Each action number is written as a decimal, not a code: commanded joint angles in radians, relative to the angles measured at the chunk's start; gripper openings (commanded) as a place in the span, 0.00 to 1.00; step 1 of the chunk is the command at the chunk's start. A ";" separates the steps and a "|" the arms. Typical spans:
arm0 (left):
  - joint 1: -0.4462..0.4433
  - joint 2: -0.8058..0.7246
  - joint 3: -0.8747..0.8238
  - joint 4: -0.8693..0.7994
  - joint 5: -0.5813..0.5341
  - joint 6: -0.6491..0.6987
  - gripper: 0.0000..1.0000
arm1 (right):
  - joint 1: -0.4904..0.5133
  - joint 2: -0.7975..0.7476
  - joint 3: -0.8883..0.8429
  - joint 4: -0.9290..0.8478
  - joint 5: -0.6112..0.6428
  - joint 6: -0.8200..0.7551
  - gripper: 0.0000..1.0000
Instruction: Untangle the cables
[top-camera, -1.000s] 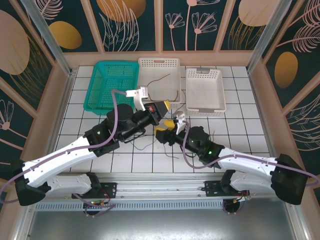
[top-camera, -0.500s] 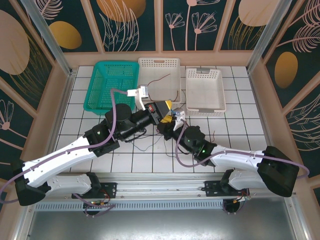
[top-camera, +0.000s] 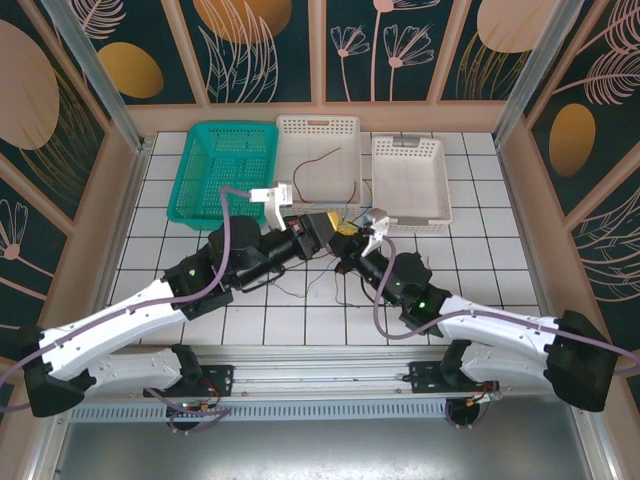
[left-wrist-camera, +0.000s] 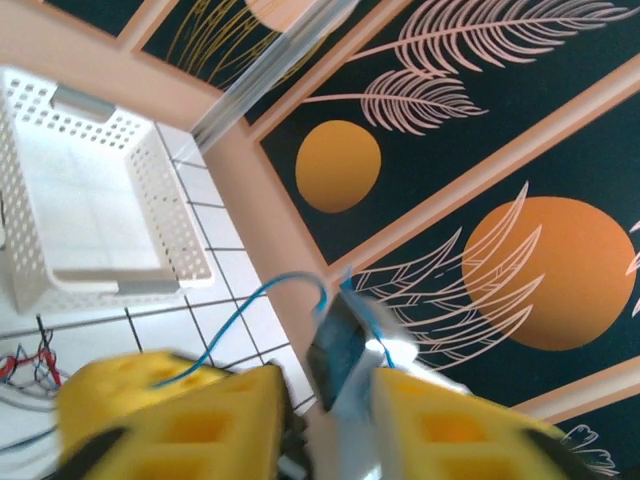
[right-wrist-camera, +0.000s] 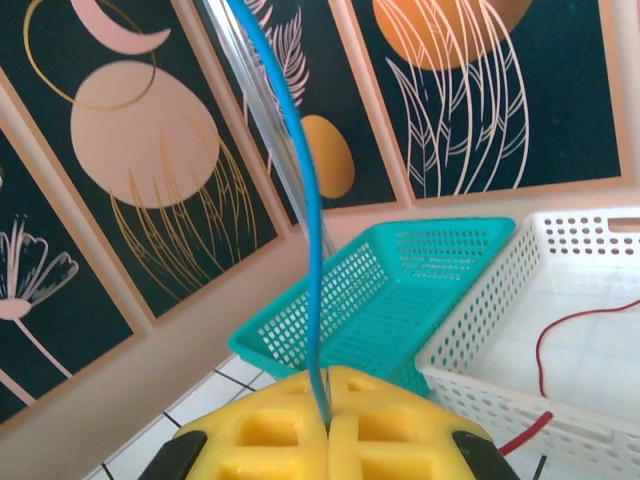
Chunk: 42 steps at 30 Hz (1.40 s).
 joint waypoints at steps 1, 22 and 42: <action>0.005 -0.065 -0.054 -0.032 -0.021 0.047 0.43 | -0.025 -0.044 0.044 -0.054 -0.018 0.044 0.00; 0.005 -0.204 -0.390 -0.047 0.112 0.252 0.74 | -0.096 -0.173 0.139 -0.248 -0.114 0.173 0.00; 0.004 -0.197 -0.514 -0.055 -0.021 0.235 0.73 | -0.562 -0.013 0.469 -0.569 -0.146 0.155 0.00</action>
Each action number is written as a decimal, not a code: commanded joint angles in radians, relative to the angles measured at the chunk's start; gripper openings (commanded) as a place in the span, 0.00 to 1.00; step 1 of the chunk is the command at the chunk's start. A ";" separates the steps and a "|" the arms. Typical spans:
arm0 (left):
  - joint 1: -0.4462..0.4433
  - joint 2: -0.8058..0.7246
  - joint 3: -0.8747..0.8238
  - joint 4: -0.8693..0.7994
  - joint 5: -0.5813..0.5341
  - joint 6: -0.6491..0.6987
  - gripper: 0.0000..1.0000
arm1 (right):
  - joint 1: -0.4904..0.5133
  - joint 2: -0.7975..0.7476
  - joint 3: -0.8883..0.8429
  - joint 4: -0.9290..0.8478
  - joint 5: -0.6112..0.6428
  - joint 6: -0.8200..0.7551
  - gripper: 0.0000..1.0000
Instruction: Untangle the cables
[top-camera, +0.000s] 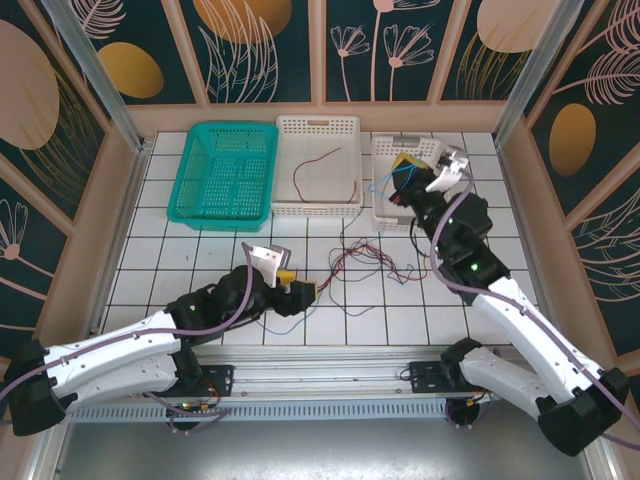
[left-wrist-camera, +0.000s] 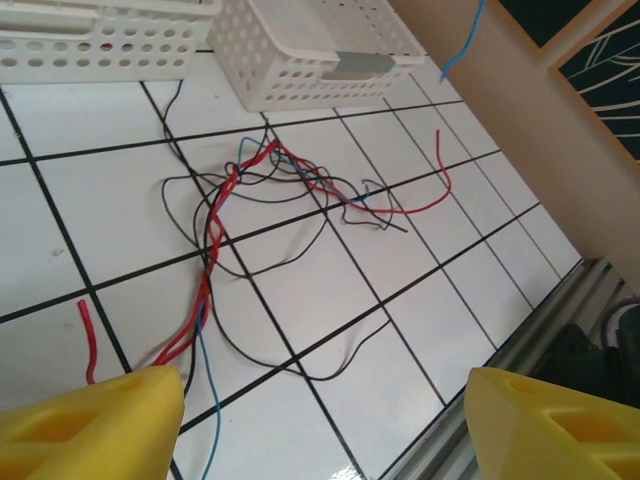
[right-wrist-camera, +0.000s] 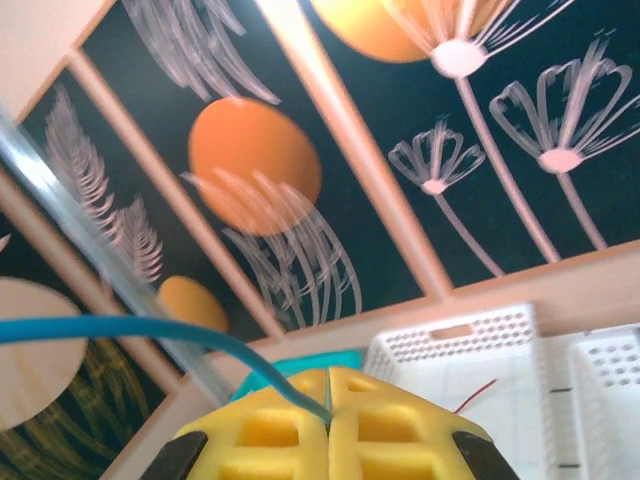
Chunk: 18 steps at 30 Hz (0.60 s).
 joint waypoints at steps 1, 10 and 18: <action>0.006 -0.013 -0.025 0.012 -0.040 -0.007 0.73 | -0.101 0.113 0.086 -0.070 -0.042 -0.010 0.00; 0.005 -0.048 -0.064 0.012 -0.043 -0.041 0.73 | -0.274 0.554 0.353 -0.223 -0.075 0.014 0.00; 0.004 -0.086 -0.085 -0.005 -0.053 -0.059 0.72 | -0.327 0.804 0.421 -0.287 -0.036 0.037 0.00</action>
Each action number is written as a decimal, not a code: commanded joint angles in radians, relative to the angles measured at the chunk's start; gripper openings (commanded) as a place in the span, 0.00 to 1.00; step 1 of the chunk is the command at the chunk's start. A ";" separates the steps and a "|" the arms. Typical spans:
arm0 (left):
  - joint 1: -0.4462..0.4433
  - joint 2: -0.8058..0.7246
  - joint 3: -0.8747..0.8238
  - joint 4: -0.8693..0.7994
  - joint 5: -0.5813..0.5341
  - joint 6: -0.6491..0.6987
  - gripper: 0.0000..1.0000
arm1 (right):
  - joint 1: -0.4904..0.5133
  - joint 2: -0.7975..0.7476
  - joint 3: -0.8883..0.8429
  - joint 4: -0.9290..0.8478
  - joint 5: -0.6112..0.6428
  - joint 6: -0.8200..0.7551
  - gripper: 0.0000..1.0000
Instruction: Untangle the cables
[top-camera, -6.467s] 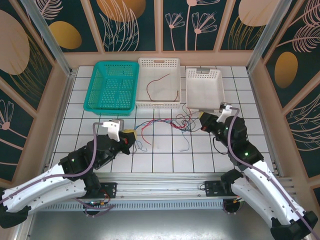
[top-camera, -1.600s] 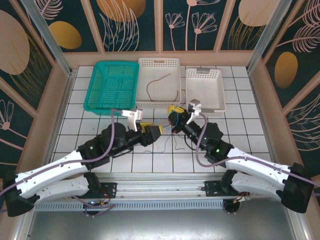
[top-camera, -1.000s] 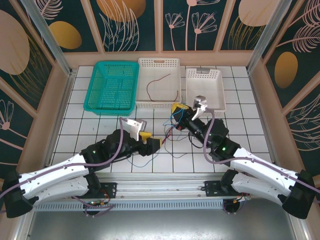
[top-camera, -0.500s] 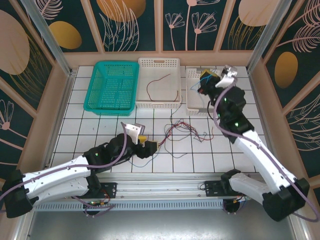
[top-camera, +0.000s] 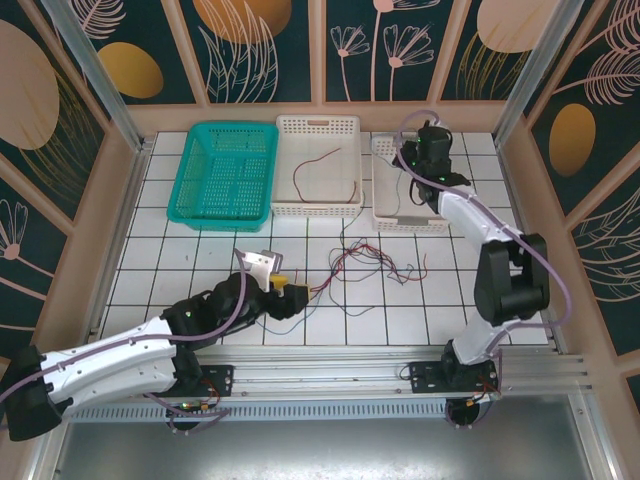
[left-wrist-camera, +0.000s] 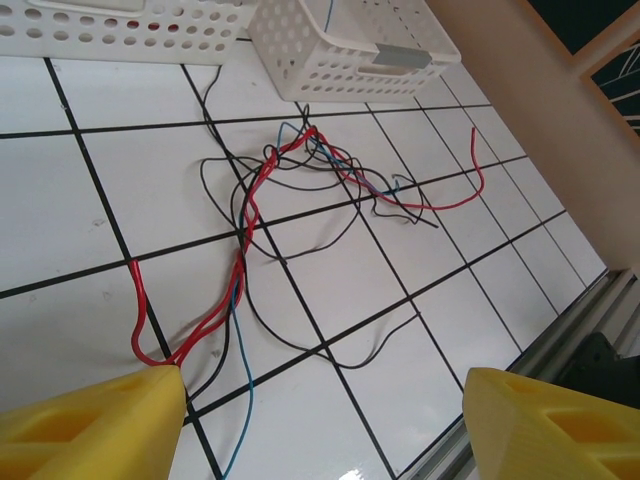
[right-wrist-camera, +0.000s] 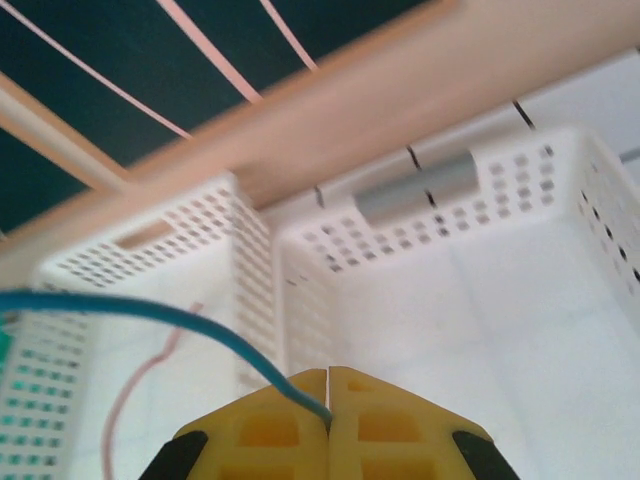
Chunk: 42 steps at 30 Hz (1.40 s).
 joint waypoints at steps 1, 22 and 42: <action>0.005 -0.023 -0.021 -0.004 -0.019 -0.020 0.73 | -0.026 0.076 0.074 -0.085 0.037 0.014 0.00; 0.004 -0.022 -0.046 -0.004 -0.020 -0.027 0.73 | -0.049 0.211 0.128 -0.343 -0.023 0.071 0.00; 0.005 0.035 -0.033 -0.101 -0.060 -0.041 0.74 | 0.166 -0.376 -0.182 -0.280 -0.012 -0.004 0.66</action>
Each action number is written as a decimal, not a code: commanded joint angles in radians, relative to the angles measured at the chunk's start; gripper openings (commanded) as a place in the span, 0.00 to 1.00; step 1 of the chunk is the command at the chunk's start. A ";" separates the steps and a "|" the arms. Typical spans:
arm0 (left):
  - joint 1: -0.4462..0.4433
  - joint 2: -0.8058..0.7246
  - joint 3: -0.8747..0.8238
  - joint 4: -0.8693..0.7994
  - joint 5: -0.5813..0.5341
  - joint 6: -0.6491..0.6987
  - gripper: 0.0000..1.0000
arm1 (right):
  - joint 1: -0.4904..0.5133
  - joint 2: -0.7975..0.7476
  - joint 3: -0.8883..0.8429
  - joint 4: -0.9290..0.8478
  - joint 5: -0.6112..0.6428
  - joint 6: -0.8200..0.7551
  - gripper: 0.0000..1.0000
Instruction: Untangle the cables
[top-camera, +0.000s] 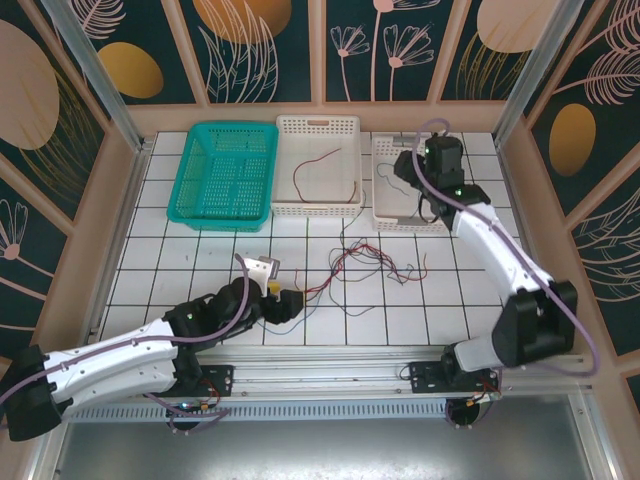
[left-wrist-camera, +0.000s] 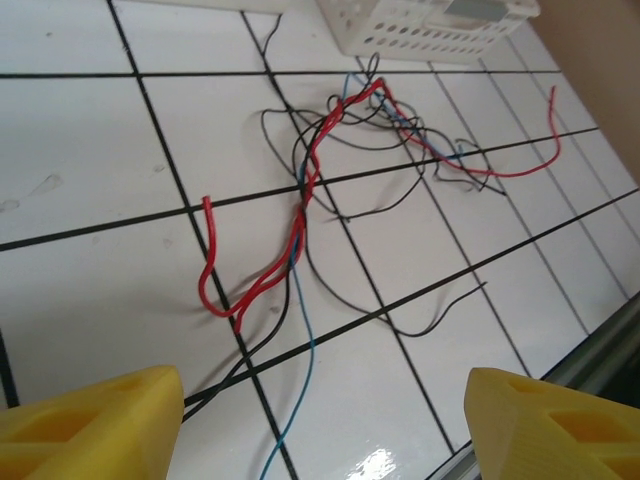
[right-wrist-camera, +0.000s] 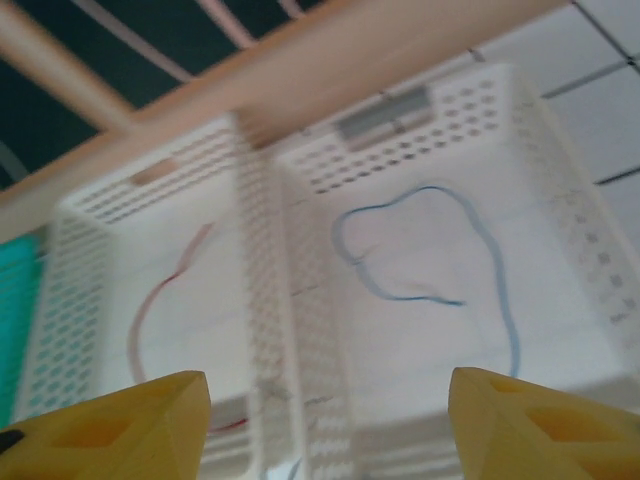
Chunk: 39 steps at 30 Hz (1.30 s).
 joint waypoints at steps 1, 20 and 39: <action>0.005 0.038 0.008 -0.033 -0.015 -0.021 0.74 | 0.104 -0.065 -0.113 0.008 -0.052 -0.024 0.65; 0.096 0.479 0.168 0.047 -0.089 0.019 0.63 | 0.363 -0.402 -0.418 0.045 -0.018 0.053 0.66; 0.128 0.573 0.260 0.081 -0.072 0.055 0.00 | 0.396 -0.497 -0.724 0.262 -0.276 0.157 0.66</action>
